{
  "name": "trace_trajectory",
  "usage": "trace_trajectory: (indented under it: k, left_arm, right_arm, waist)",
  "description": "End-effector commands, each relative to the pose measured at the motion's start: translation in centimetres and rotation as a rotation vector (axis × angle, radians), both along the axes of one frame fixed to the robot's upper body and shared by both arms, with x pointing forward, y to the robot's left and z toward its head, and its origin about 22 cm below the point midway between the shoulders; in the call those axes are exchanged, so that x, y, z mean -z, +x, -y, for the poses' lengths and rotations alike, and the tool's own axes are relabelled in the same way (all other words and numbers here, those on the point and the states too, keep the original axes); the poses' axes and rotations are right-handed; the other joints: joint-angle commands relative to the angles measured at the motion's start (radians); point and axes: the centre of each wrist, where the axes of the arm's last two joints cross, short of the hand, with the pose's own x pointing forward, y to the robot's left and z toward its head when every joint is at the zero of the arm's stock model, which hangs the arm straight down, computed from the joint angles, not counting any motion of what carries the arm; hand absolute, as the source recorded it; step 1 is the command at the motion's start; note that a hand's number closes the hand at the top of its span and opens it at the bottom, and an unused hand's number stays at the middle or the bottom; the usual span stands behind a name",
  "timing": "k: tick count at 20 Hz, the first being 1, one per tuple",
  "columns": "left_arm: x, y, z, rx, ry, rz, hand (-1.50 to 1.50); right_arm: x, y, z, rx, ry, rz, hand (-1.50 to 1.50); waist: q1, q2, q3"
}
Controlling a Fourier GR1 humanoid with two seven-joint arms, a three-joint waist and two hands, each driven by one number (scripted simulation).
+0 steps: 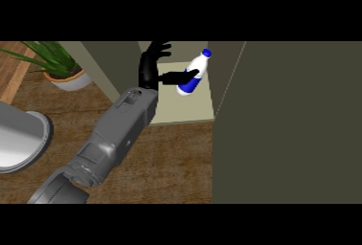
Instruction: Pick up the bottled water, place it into the cabinet and close the cabinet
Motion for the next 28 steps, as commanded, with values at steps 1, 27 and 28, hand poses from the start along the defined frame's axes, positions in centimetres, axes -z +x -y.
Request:
trace_trajectory:
  k: [1,27,28]
  left_arm:
    - [1.2,-0.2,-0.7,-0.004,0.011,-0.011,-1.50]
    - [-1.4,-0.3,1.5,0.173,-0.193,0.207,-1.50]
    - [-0.9,-1.0,1.8,0.167,-0.203,0.202,-1.50]
  right_arm:
    - [-2.9,-0.6,-1.4,-0.026,-0.025,0.040,-1.50]
    - [-4.1,-0.3,-2.9,-0.001,-0.064,0.042,-1.50]
    - [-2.9,0.2,-1.3,0.018,-0.066,0.026,-1.50]
  waist:
    - [-0.005,0.002,-0.001]
    - [0.027,-0.019,0.000]
    - [0.029,-0.023,0.001]
